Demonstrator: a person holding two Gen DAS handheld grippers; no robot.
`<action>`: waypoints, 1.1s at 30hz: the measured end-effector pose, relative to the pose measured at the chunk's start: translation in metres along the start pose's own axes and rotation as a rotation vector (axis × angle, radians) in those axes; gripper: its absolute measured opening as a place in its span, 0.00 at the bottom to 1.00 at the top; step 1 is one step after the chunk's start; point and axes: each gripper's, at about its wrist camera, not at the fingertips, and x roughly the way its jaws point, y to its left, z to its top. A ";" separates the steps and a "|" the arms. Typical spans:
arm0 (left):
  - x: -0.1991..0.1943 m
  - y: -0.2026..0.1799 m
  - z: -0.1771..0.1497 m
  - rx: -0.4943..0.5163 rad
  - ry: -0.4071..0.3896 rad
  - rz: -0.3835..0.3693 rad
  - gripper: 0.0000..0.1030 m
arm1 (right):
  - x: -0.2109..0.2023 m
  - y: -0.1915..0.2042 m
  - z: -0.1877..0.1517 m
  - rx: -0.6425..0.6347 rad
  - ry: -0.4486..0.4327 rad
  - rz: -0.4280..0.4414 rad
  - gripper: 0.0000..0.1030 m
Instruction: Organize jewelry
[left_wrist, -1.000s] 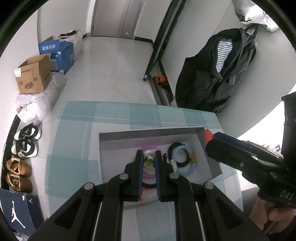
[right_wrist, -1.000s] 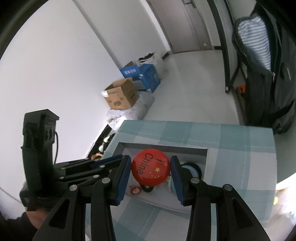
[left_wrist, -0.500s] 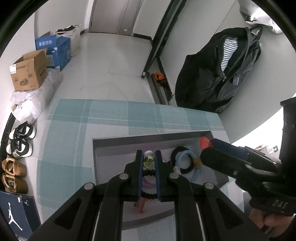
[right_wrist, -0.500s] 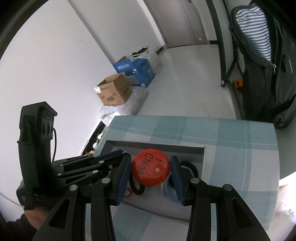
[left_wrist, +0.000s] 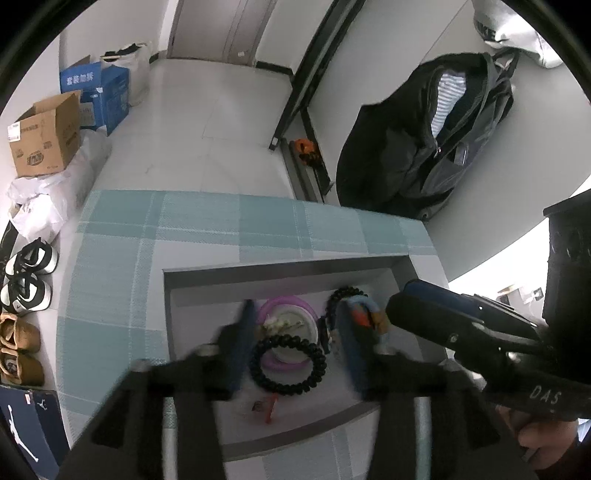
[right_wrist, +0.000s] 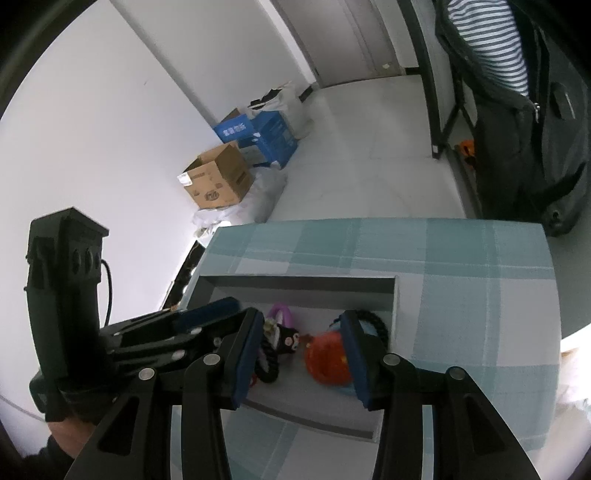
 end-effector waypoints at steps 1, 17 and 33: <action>-0.002 0.000 -0.001 -0.003 -0.008 -0.015 0.47 | -0.001 -0.001 0.000 0.001 -0.003 0.000 0.42; -0.023 -0.006 -0.013 0.019 -0.096 0.094 0.48 | -0.020 0.001 -0.002 -0.014 -0.066 -0.005 0.57; -0.061 -0.018 -0.037 0.007 -0.217 0.197 0.64 | -0.046 0.009 -0.034 -0.082 -0.130 0.013 0.81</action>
